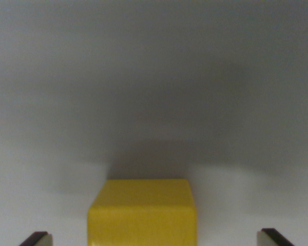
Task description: Pick yellow cube
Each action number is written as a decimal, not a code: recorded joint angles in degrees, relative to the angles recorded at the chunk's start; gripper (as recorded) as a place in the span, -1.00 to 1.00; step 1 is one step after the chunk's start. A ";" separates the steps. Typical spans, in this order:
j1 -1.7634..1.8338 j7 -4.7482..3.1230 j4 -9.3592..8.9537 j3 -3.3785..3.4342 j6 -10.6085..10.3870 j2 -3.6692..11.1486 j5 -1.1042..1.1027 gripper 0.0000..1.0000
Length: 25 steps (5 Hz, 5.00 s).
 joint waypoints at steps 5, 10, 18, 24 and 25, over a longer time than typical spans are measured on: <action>0.33 0.54 -0.91 0.21 -1.92 1.20 -0.21 -1.00; 0.42 0.68 -1.14 0.26 -2.42 1.51 -0.26 -1.00; 0.42 0.68 -0.33 0.28 -1.36 1.26 -0.23 1.00; 0.41 0.67 2.56 0.37 2.39 0.39 -0.11 1.00; 0.41 0.66 3.90 0.41 4.14 -0.02 -0.05 1.00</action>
